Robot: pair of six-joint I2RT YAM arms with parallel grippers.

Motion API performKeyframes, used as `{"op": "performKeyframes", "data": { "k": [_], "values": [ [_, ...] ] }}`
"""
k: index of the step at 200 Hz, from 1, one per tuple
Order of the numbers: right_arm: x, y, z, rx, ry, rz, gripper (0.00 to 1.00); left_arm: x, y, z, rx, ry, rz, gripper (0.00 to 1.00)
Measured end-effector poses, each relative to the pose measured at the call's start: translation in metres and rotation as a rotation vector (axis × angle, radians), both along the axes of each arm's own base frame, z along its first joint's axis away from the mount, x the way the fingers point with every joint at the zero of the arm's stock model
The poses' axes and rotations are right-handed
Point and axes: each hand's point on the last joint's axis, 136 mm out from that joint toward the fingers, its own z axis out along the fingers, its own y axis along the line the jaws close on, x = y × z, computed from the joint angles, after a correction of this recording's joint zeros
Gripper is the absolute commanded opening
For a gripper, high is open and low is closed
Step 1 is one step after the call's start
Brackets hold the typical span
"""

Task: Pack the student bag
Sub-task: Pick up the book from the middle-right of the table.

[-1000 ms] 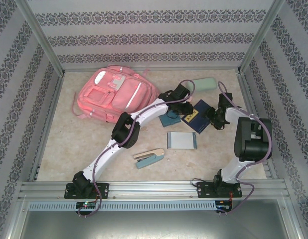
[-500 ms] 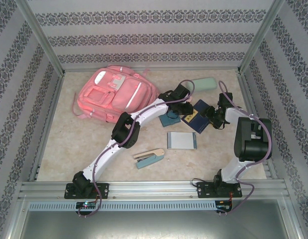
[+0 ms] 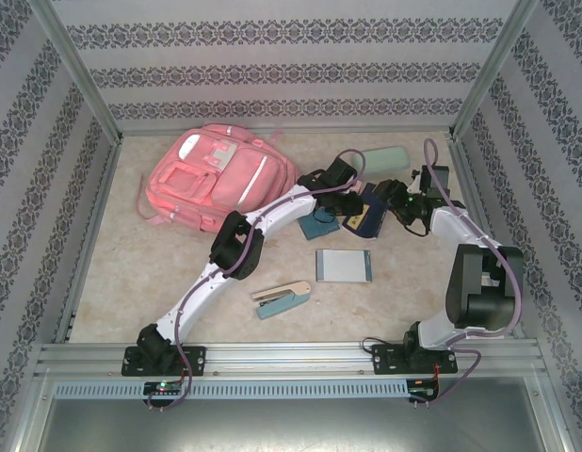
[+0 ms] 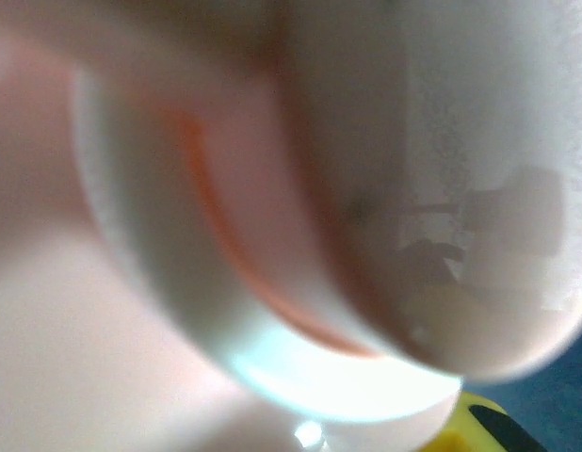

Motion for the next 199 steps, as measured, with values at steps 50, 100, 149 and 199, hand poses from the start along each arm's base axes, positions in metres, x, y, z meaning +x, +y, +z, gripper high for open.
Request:
{"op": "performKeyframes", "data": {
  "k": [50,100,149,199],
  "values": [
    [-0.007,0.002,-0.041,-0.012,0.114,0.020,0.62,-0.003,-0.003,0.001,-0.013,0.006,-0.013,0.30],
    [-0.018,-0.002,-0.061,-0.071,0.182,0.042,0.47,-0.005,-0.005,0.002,-0.020,0.012,-0.022,0.30],
    [-0.019,-0.012,-0.052,-0.094,0.159,0.033,0.00,-0.006,-0.006,0.003,-0.025,0.015,-0.029,0.30],
    [-0.021,-0.020,0.004,-0.124,0.028,0.001,0.00,-0.023,-0.003,0.017,-0.004,0.041,-0.062,0.35]
  ]
}}
